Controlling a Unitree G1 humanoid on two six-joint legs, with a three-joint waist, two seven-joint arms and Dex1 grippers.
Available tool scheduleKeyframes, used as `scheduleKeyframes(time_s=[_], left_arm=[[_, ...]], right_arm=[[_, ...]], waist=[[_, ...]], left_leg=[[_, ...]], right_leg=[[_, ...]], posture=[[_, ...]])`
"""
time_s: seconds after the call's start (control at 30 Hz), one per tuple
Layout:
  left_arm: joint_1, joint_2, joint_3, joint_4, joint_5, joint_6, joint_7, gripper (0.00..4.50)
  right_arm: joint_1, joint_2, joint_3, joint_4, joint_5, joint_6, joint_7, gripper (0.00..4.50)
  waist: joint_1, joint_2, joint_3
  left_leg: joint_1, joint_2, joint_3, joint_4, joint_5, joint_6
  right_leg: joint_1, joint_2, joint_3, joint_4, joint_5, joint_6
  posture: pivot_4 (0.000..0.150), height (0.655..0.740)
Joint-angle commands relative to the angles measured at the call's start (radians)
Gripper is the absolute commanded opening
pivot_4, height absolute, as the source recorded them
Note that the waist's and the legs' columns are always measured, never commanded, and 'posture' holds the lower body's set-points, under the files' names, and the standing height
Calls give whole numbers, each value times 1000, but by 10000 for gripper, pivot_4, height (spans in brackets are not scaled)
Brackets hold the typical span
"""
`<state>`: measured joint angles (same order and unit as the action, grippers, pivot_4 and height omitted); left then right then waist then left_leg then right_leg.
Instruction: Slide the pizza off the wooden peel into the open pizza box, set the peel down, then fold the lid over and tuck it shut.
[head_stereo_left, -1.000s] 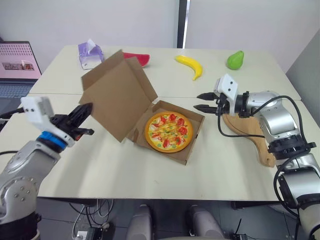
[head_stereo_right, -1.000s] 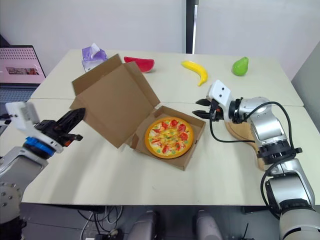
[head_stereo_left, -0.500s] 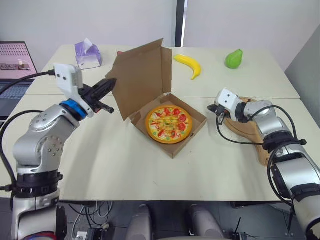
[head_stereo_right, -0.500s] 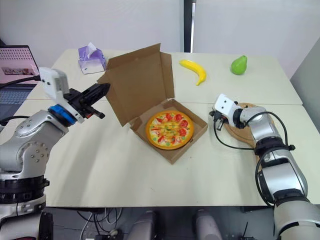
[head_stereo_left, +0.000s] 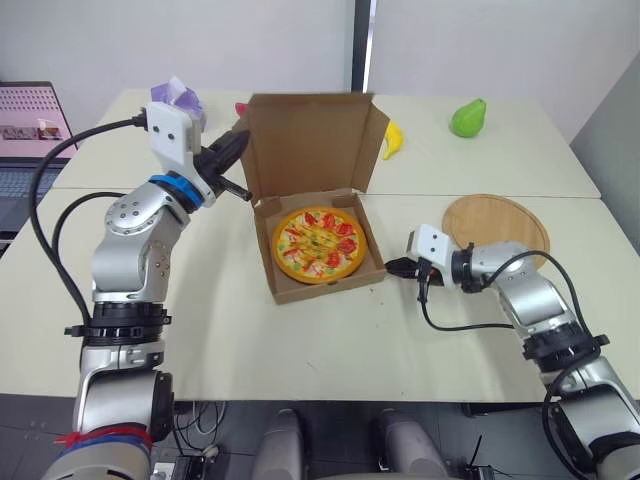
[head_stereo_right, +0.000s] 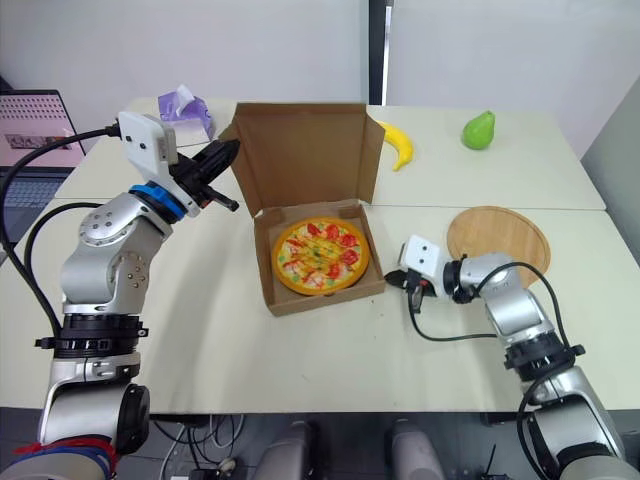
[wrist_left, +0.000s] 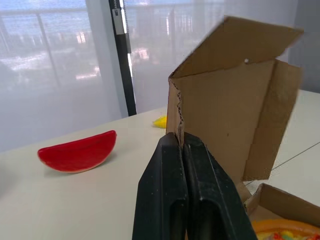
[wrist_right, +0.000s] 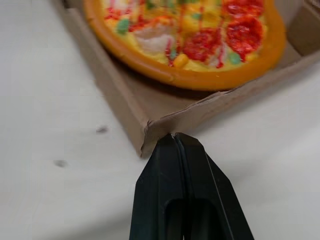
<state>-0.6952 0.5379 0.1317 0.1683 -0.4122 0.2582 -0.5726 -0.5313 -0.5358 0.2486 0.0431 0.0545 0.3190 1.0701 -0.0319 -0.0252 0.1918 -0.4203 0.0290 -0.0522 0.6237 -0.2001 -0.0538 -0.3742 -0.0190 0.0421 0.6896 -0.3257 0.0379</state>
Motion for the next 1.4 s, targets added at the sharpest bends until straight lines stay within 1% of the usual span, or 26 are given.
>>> scheduleKeyframes(time_s=[0.03,0.17,0.3,0.37,0.43,0.47,0.53,0.67,0.7,0.8,0.9,1.03,1.27,1.37,1.4], left_arm=[[-32,-8,9,-15,13,-30,-12,0],[-38,-12,15,7,25,-39,-25,0],[-68,-16,31,42,21,-43,-32,0],[-78,-18,32,56,24,-47,-35,0],[-85,-19,32,69,29,-54,-38,0],[-86,-20,32,73,30,-57,-39,0],[-84,-21,32,79,34,-62,-40,0],[-78,-29,33,63,36,-58,-29,0],[-78,-31,37,62,36,-57,-22,0],[-77,-31,42,60,36,-53,-16,0],[-73,-30,43,54,37,-49,-17,0],[-69,-27,45,51,39,-47,-22,0],[-63,-23,41,43,46,-46,-33,0],[-63,-27,39,36,45,-40,-32,0],[-63,-27,40,35,45,-39,-31,0]], right_arm=[[5,18,-8,-142,57,92,-11,154],[-1,5,-33,-159,76,139,-28,154],[-27,-44,-49,-146,71,134,-25,154],[-61,-52,-66,-99,38,86,-73,154],[-121,-18,-117,-13,30,41,-166,154],[-151,3,-145,30,30,15,-219,1812],[-194,47,-198,75,53,-11,-295,5737],[-237,122,-302,104,98,-14,-428,19578],[-243,131,-313,113,100,-21,-445,23661],[-264,170,-322,103,130,2,-474,33890],[-288,224,-322,89,171,80,-505,44765],[-307,269,-332,78,220,150,-534,44765],[-357,294,-310,132,198,103,-575,44765],[-372,298,-311,152,199,76,-574,39651],[-373,298,-310,153,201,72,-573,36367]], waist=[[0,0,0],[3,0,0],[6,0,0],[6,0,0],[4,0,0],[2,0,0],[-1,0,0],[2,0,0],[2,0,0],[4,0,0],[2,0,0],[2,0,0],[1,0,0],[1,0,0],[1,0,0]], left_leg=[[0,0,0,0,0,0],[0,0,0,1,0,0],[0,-1,-1,1,0,0],[-1,-1,-1,2,0,0],[-1,-1,-1,2,0,0],[0,-1,-1,2,0,0],[0,-1,0,2,0,0],[-1,0,-1,1,0,0],[-1,0,-1,1,0,0],[-2,-1,-1,1,0,0],[-2,-1,-1,2,0,0],[-2,-1,0,2,0,0],[-5,-1,1,3,0,0],[-5,-1,0,3,0,0],[-5,-1,0,3,0,0]], right_leg=[[0,0,0,0,0,0],[1,0,0,0,0,0],[1,0,-1,0,0,0],[1,0,-1,0,0,0],[0,0,-1,0,0,0],[0,0,-1,1,0,0],[0,0,0,2,0,0],[-1,0,-1,2,0,0],[-1,0,-1,1,0,0],[-1,-1,-1,1,0,0],[-1,-1,-1,2,0,0],[-3,0,0,5,0,0],[-7,0,1,7,0,0],[-7,0,1,7,0,0],[-7,0,1,7,0,0]], posture=[[1500,7400],[1500,7400],[1500,7400],[1500,7400],[1500,7400],[1500,7400],[1500,7400],[1500,7400],[1500,7400],[1500,7400],[1500,7400],[1500,7400],[1500,7400],[1500,7400],[1500,7400]])
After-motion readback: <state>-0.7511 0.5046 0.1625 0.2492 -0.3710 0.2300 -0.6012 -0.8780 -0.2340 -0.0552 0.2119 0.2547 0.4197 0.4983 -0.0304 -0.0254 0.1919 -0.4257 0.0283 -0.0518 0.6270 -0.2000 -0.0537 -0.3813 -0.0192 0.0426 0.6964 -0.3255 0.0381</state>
